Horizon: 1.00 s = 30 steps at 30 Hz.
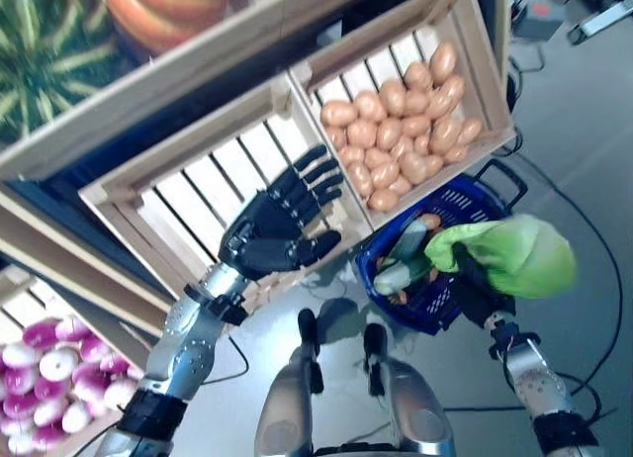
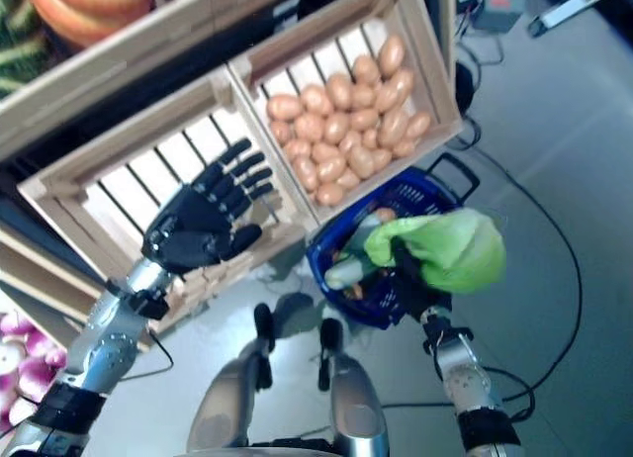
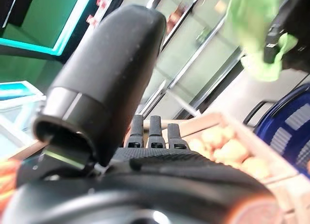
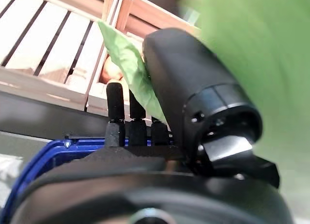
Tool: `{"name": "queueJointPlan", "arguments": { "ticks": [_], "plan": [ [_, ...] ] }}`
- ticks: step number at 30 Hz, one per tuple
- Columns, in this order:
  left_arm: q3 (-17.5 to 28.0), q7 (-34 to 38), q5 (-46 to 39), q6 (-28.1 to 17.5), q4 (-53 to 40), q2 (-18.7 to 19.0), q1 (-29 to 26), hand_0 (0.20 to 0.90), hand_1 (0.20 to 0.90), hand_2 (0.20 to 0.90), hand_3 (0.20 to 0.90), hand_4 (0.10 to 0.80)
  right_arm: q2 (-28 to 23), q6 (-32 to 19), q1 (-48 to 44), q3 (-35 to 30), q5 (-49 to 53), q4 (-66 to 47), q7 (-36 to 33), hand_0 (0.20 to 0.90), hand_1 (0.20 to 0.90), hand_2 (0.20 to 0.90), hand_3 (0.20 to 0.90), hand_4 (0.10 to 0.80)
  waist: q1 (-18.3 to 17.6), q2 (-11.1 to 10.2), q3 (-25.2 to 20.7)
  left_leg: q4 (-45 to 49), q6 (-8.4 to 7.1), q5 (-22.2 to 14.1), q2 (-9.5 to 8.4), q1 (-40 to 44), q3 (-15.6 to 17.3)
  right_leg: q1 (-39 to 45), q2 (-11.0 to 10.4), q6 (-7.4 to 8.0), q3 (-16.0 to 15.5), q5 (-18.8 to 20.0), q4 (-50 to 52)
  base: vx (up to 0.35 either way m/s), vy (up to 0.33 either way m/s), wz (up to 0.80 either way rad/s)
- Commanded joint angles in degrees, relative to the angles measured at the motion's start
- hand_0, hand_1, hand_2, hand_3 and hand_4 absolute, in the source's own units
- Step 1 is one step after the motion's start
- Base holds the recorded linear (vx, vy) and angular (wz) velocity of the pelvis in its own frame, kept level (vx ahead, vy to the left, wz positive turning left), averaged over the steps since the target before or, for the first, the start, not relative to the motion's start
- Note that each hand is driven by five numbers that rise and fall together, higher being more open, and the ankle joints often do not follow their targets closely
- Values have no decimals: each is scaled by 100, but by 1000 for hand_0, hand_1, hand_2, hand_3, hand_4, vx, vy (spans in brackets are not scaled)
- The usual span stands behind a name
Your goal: Put vegetables into the basket
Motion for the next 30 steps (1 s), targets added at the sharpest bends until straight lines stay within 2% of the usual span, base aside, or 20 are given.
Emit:
{"name": "queueJointPlan", "arguments": {
  "ticks": [1,6,11,14,25,26,29,30],
  "plan": [
    [160,-104,31,-747,-594,-58,-174,900,900,900,900,800,-114,-689,-77,-373,574,-145,79,300,300,300,300,400,52,-26,-152,1473,-435,-718,198,-613,-160,-211,19,-138,-3,211,220,-98,-42,5],
    [3,36,123,-841,-603,-80,-537,900,900,900,900,800,-150,-870,-641,-284,797,424,177,300,300,300,300,400,204,90,169,2059,-323,-910,69,-1234,-257,-849,-79,-241,-97,9,989,-96,-26,12],
    [-55,113,238,-794,-640,-136,-667,900,900,900,900,800,-214,-855,-983,-269,788,778,-7,300,300,300,300,400,294,142,169,2335,-293,-972,-26,-1681,-315,-1303,-179,-247,-154,-25,1293,-36,-33,12],
    [-143,230,252,-781,-624,-128,-834,900,900,900,900,800,-254,-787,-1377,-179,678,1198,-253,300,300,300,300,400,385,182,169,2591,-200,-1151,-96,-2062,-360,-1747,-277,-268,-166,-92,1678,-3,-27,7],
    [-273,300,248,-563,-718,-154,-1009,900,900,900,900,800,-308,-468,-1827,-31,147,1870,-576,300,300,300,300,400,544,172,169,2919,-143,-1203,-172,-2529,-465,-2259,-380,-242,-191,-27,1979,27,-18,8],
    [-315,326,242,-529,-716,-158,-1018,900,900,900,900,800,-363,-438,-1903,-1,-13,2074,-604,300,300,300,300,400,579,168,169,2990,-165,-1360,-207,-2496,-516,-2237,-386,-187,-154,-124,2043,151,-18,4],
    [-348,360,218,-383,-793,-124,-1096,900,900,900,900,800,-464,-373,-2214,22,-97,2378,-856,300,300,300,300,400,664,153,169,3015,-82,-1403,-249,-2686,-515,-2484,-444,-172,-167,-29,2087,48,-19,7],
    [-358,381,226,-357,-808,-117,-1119,900,900,900,900,800,-485,-342,-2301,22,-132,2421,-937,300,300,300,300,400,682,152,169,2997,-52,-1302,-256,-2811,-491,-2613,-461,-202,-201,76,2076,51,-7,18]
  ]
}}
